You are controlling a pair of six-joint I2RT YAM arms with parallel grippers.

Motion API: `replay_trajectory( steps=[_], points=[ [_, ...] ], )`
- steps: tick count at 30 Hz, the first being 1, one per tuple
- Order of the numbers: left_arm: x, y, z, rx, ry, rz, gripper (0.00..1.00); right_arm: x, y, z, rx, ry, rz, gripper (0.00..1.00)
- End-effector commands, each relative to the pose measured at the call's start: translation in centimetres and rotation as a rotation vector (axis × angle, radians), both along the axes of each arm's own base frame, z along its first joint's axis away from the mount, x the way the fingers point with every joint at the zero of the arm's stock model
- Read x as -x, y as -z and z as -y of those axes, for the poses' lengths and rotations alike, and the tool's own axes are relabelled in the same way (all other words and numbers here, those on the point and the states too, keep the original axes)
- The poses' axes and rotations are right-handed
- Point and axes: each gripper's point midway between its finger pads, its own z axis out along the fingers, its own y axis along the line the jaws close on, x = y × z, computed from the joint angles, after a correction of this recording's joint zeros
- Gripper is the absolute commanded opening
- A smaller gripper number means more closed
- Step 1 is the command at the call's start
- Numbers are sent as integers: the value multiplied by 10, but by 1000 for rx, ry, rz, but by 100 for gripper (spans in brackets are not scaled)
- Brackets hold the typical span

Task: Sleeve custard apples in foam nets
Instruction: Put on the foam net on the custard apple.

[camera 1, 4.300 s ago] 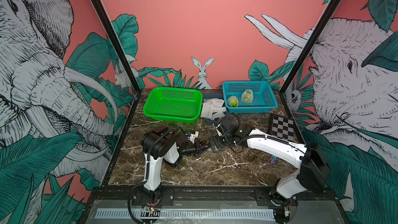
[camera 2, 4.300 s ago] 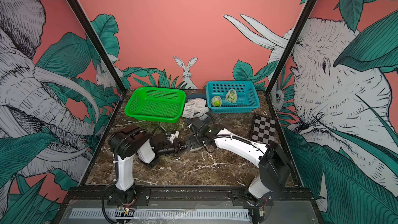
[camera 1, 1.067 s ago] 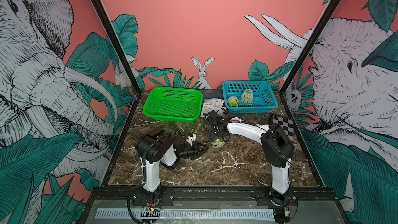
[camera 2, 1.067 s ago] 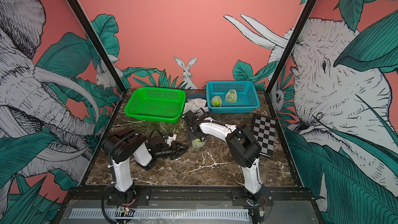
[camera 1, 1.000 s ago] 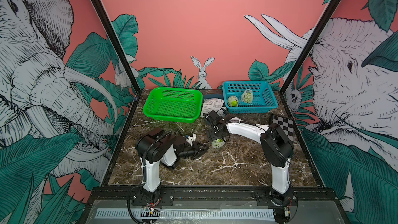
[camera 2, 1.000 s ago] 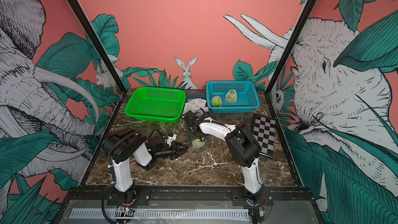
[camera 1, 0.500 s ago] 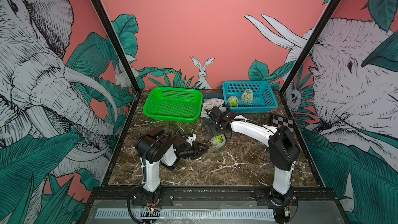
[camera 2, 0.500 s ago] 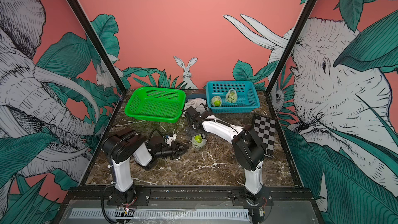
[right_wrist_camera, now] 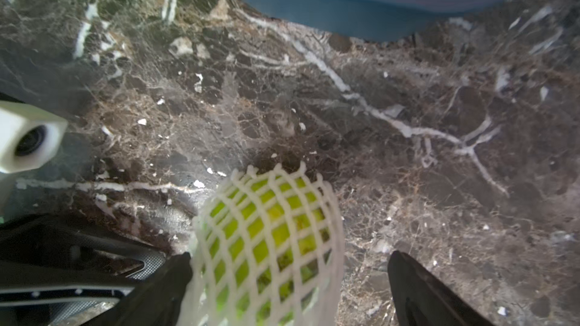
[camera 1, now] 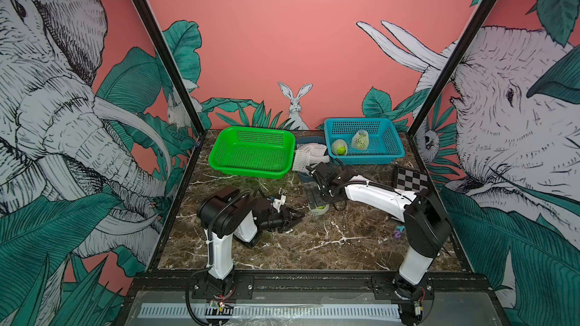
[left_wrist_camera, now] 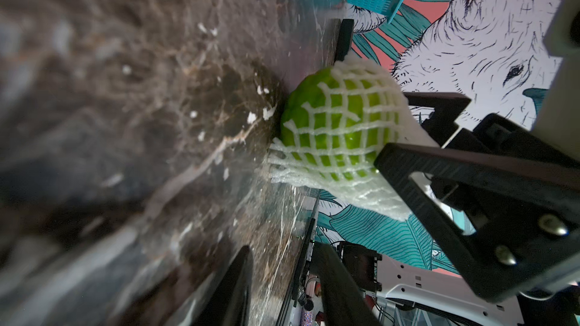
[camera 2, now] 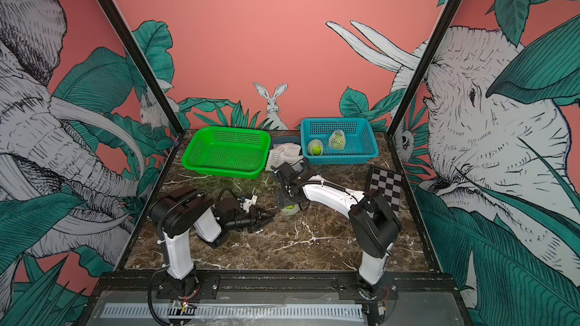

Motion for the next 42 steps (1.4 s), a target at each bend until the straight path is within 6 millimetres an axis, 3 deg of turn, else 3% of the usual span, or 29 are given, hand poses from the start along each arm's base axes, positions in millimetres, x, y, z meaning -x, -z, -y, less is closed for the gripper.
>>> replay_trajectory(
  steps=[1,17,21,30,35,42],
  points=[
    [2,-3,0,17,3,5,38,0,11,-7,-13,13,-27,97],
    [2,1,1,22,7,-8,38,-7,40,-9,22,-4,-62,87],
    [2,1,1,21,6,-8,38,-9,31,-7,22,-5,-40,90],
    [2,0,1,23,5,-3,38,-18,-13,-3,3,16,44,99],
    [2,0,1,23,5,-3,38,-17,-21,-2,-1,10,56,99],
    [2,1,1,21,5,-6,38,-7,-18,-5,-8,13,31,97]
  ],
)
